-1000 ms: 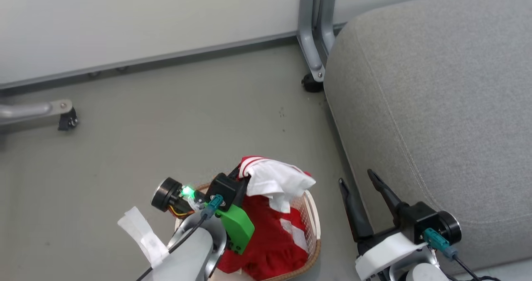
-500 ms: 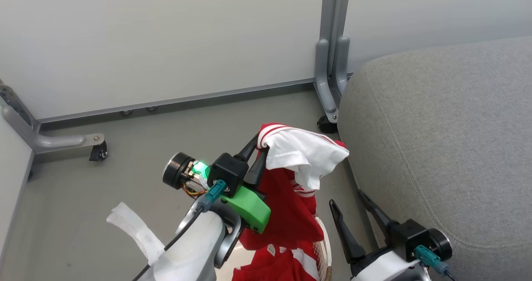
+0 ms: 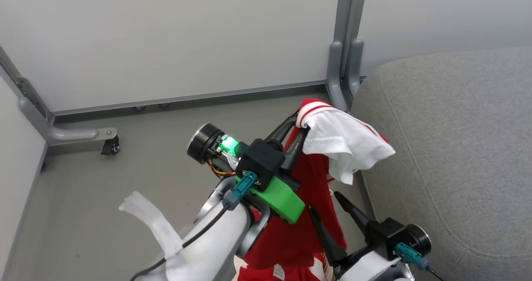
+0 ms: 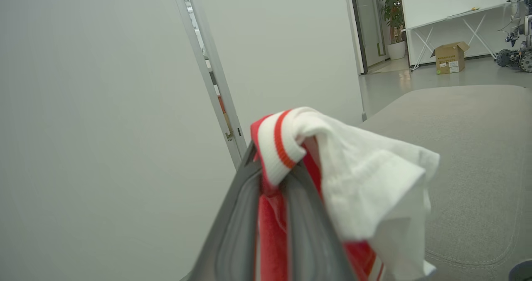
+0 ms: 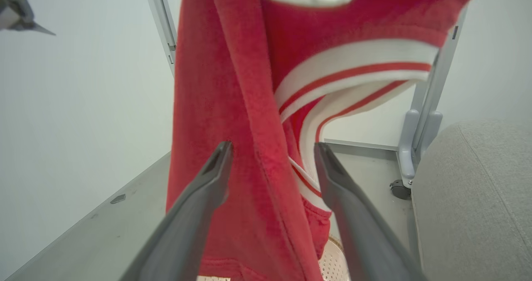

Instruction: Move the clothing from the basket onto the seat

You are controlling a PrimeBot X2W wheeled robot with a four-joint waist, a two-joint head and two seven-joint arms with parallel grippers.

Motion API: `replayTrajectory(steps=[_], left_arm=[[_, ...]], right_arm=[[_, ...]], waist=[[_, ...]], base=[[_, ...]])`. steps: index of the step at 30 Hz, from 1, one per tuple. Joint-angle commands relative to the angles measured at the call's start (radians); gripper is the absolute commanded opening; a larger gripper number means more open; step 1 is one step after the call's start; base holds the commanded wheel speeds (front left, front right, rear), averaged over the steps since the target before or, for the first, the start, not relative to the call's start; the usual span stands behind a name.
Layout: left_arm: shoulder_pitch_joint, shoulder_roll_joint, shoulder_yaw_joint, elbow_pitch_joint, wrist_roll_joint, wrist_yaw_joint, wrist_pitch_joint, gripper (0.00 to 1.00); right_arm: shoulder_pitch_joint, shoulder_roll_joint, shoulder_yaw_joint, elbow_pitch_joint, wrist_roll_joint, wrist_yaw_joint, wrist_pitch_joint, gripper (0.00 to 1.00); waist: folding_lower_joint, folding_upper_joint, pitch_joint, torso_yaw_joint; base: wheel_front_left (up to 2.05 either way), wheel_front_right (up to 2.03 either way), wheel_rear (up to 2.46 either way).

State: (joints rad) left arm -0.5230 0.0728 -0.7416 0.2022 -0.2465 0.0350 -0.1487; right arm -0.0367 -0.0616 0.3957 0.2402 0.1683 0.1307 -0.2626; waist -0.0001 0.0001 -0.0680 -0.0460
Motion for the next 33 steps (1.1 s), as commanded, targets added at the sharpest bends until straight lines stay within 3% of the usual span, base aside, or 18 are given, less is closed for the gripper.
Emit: replayTrajectory(steps=[1,7,9,10,26,27,28,33], left_arm=[[-0.008,-0.005,-0.006,-0.021,-0.003,-0.004,0.01,0.0],[0.017,-0.009,-0.039,-0.078,-0.026,-0.007,0.058,0.0],[0.027,-0.01,-0.042,-0.08,-0.042,-0.007,0.068,0.0],[0.032,-0.011,-0.04,-0.074,-0.054,-0.01,0.073,0.0],[0.062,-0.014,-0.025,0.122,-0.158,-0.022,0.054,0.0],[0.059,-0.014,-0.025,0.128,-0.16,-0.02,0.055,0.22],[0.056,-0.015,-0.027,0.135,-0.159,-0.019,0.054,1.0],[0.041,-0.016,-0.032,0.157,-0.16,-0.012,0.05,1.0]], right_arm=[[-0.015,-0.004,0.002,0.004,0.006,0.0,-0.003,1.0],[-0.039,-0.007,0.02,0.019,0.017,0.0,-0.003,1.0],[-0.045,-0.014,0.04,0.031,0.029,0.0,-0.003,0.17],[-0.048,-0.02,0.051,0.039,0.036,0.0,-0.003,0.0],[-0.014,-0.058,0.073,0.055,0.062,0.0,-0.003,0.0],[-0.015,-0.058,0.072,0.054,0.063,0.0,-0.003,0.0],[-0.016,-0.059,0.071,0.053,0.063,0.0,-0.003,0.0],[-0.02,-0.057,0.066,0.049,0.062,0.0,-0.003,0.0]], waist=[[0.0001,-0.0001,-0.004,0.007],[0.0001,-0.0001,-0.009,0.016],[0.0001,-0.0001,-0.01,0.018],[0.0001,-0.0001,-0.009,0.019],[0.0001,-0.0001,-0.001,0.007],[0.0001,-0.0001,-0.001,0.006],[0.0001,-0.0001,0.0,0.007],[0.0001,-0.0001,0.006,0.009]], base=[[0.0,0.0,0.0],[0.0,0.0,0.0],[0.0,0.0,0.0],[0.0,0.0,0.0],[0.0,0.0,0.0],[0.0,0.0,0.0],[0.0,0.0,0.0],[0.0,0.0,0.0]])
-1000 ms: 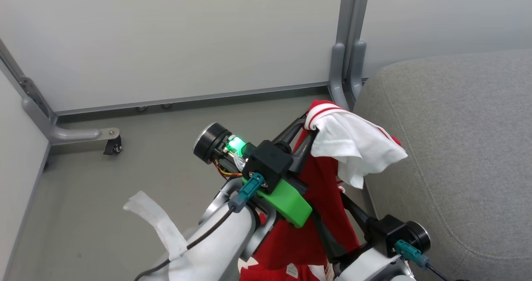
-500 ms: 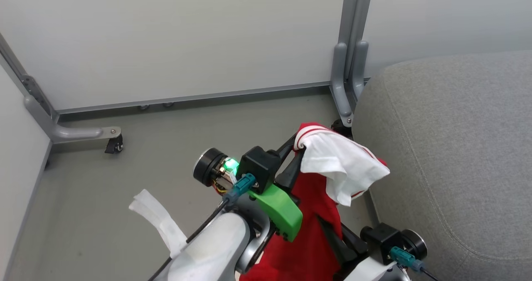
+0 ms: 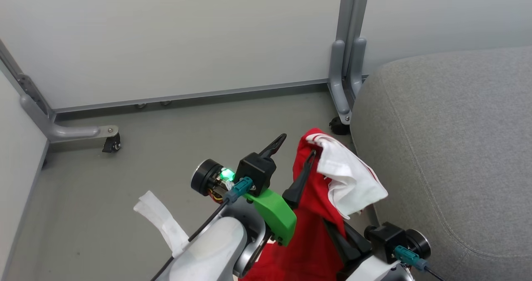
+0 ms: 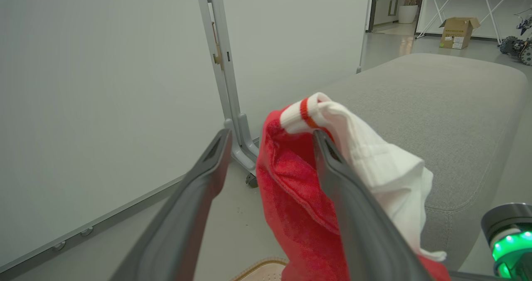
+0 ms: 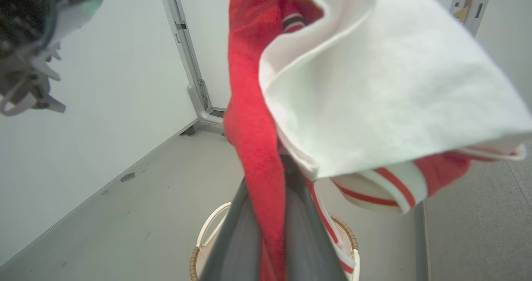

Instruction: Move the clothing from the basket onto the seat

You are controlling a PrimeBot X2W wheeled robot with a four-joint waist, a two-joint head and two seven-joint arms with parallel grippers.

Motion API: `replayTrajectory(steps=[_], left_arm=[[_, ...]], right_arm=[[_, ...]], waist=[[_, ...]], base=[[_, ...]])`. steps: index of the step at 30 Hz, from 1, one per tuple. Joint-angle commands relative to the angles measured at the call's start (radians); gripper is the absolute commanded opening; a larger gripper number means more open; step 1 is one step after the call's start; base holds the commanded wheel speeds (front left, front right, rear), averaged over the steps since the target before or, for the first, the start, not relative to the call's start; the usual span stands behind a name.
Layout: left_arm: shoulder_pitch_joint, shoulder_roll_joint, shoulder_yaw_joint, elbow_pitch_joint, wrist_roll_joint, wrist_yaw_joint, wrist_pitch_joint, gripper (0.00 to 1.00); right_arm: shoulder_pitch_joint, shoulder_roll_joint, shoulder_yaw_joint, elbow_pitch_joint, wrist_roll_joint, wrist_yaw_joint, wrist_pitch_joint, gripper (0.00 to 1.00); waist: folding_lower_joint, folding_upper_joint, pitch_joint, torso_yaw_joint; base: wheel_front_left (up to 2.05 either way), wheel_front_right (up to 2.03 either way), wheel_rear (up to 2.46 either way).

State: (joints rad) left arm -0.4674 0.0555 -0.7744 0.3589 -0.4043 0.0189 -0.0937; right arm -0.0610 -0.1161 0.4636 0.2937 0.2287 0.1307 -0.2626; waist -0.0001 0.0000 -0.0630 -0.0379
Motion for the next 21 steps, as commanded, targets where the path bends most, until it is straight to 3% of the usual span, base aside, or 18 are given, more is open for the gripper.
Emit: replayTrajectory(steps=[1,21], left_arm=[[-0.016,0.002,0.0,0.006,-0.003,0.004,-0.004,1.0],[-0.019,0.017,-0.01,0.033,-0.019,0.01,0.002,1.0]], right_arm=[[0.004,-0.001,-0.003,-0.005,0.001,0.0,-0.003,0.0],[-0.003,-0.001,-0.005,-0.014,0.003,0.0,-0.003,0.0]], waist=[[0.0001,0.0,0.002,0.001],[0.0001,0.0,0.011,-0.007]], base=[[0.0,0.0,0.0],[0.0,0.0,0.0]])
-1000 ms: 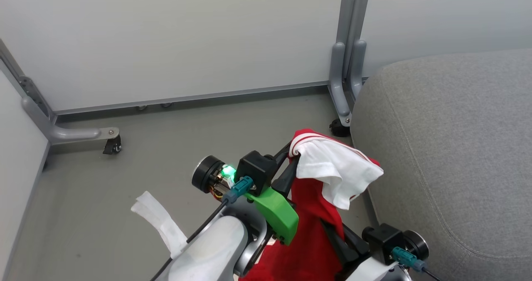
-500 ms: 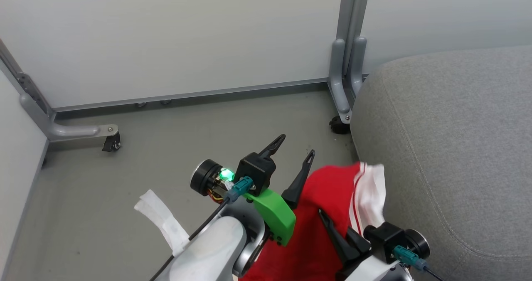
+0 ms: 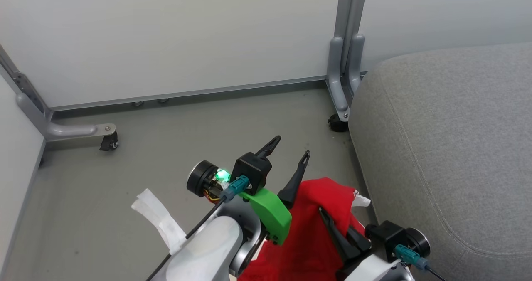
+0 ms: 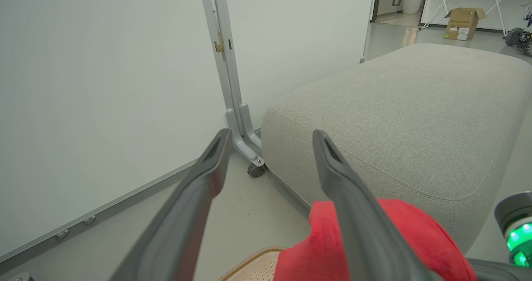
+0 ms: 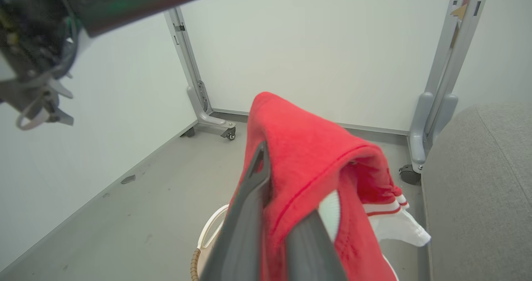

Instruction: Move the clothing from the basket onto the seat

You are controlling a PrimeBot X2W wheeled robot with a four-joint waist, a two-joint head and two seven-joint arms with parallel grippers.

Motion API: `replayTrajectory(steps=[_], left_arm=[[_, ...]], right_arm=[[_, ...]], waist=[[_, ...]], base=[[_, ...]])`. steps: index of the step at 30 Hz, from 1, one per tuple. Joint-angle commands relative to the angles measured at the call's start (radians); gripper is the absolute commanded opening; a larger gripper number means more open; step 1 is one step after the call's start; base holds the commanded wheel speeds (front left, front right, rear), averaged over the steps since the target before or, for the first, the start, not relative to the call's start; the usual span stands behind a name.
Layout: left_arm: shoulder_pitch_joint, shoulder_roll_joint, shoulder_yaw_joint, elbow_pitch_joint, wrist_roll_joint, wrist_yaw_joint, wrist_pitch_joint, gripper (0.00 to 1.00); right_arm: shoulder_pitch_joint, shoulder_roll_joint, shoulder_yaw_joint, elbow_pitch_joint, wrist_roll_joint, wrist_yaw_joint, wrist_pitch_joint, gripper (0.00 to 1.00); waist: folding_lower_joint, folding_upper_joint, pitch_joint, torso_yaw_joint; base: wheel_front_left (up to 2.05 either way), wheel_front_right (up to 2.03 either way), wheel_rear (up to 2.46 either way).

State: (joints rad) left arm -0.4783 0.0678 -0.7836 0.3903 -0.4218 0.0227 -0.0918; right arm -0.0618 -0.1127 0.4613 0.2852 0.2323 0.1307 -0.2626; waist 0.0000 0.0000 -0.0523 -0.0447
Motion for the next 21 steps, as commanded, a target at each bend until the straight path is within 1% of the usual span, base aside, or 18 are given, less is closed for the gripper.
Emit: replayTrajectory(steps=[1,7,11,15,21], left_arm=[[-0.008,0.006,0.0,0.002,-0.004,0.006,-0.001,1.0],[0.002,0.022,0.007,0.0,-0.008,0.014,-0.013,1.0],[0.024,0.041,0.02,-0.014,-0.017,0.013,-0.051,1.0],[0.055,0.076,0.032,-0.035,-0.027,0.01,-0.087,1.0],[0.124,0.14,0.076,-0.081,-0.04,0.033,-0.132,1.0]], right_arm=[[-0.004,-0.005,-0.004,-0.007,-0.003,0.0,-0.003,0.0],[-0.017,-0.011,-0.019,-0.025,-0.018,0.0,-0.003,0.0],[-0.029,-0.015,-0.035,-0.051,-0.028,0.0,-0.003,0.0],[-0.033,-0.023,-0.048,-0.079,-0.04,0.0,-0.003,0.0],[-0.02,-0.04,-0.092,-0.149,-0.055,0.0,-0.003,0.0]], waist=[[0.0,0.0,0.001,-0.002],[0.0,0.0,0.011,-0.02],[0.0,0.0,0.023,-0.048],[0.0,0.0,0.035,-0.082],[0.0,0.0,0.063,-0.148]], base=[[0.0,0.0,0.0],[0.0,0.0,0.0],[0.0,0.0,0.0],[0.0,0.0,0.0],[0.0,0.0,0.0]])
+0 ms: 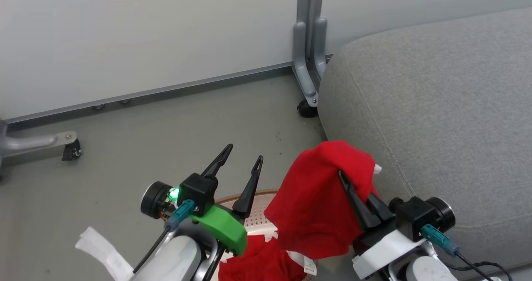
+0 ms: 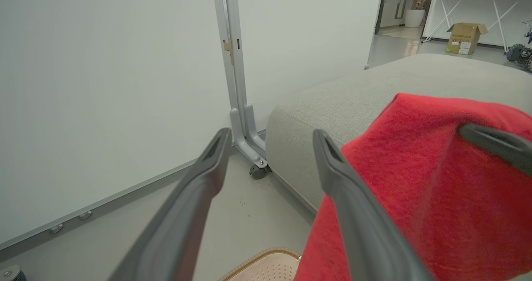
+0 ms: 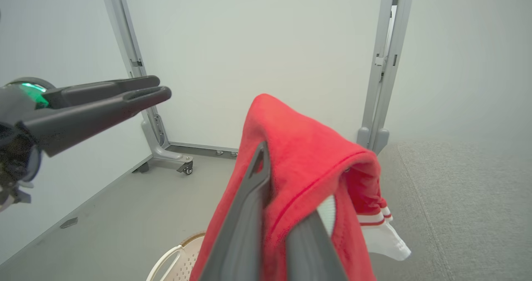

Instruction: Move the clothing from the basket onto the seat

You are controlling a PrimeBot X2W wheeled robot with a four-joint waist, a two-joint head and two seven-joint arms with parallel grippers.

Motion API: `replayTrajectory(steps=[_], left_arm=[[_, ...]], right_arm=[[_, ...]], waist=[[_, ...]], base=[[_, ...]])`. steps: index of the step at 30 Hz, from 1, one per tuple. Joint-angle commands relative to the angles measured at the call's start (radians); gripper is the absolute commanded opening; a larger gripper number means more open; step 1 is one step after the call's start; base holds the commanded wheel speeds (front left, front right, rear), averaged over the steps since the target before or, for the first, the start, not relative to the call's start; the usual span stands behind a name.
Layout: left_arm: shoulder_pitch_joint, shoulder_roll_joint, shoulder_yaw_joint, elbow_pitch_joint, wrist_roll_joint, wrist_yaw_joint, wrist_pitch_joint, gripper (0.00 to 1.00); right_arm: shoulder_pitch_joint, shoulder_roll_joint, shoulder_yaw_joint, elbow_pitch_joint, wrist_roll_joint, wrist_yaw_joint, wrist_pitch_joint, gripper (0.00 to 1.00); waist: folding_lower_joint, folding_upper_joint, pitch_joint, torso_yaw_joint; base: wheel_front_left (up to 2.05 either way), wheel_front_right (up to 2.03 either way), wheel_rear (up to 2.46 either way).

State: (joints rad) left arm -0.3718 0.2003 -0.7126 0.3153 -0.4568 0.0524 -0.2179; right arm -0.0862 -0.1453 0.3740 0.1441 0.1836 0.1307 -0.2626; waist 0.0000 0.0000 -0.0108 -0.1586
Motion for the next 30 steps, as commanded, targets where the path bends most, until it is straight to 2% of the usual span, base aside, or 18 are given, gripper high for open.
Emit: replayTrajectory(steps=[1,9,22,30], left_arm=[[0.028,0.015,0.01,-0.013,-0.006,0.009,-0.011,1.0],[0.12,0.08,0.065,-0.109,0.013,0.066,-0.039,1.0],[0.278,0.176,0.139,-0.269,0.049,0.158,-0.046,1.0],[0.326,0.229,0.117,-0.367,0.065,0.163,0.002,1.0]], right_arm=[[0.011,-0.009,-0.014,-0.019,-0.009,0.0,-0.003,0.0],[0.068,-0.009,-0.09,-0.111,-0.042,0.0,-0.003,0.0],[0.143,0.028,-0.168,-0.208,-0.072,0.0,-0.003,0.0],[0.105,0.031,-0.217,-0.221,-0.102,0.0,-0.003,0.0]], waist=[[0.0,0.0,0.025,-0.044],[0.0,0.0,0.071,-0.143],[0.0,0.0,0.136,-0.338],[0.0,0.0,0.194,-0.38]], base=[[0.0,0.0,0.0],[0.0,0.0,0.0],[0.0,0.0,0.0],[0.0,0.0,0.0]])
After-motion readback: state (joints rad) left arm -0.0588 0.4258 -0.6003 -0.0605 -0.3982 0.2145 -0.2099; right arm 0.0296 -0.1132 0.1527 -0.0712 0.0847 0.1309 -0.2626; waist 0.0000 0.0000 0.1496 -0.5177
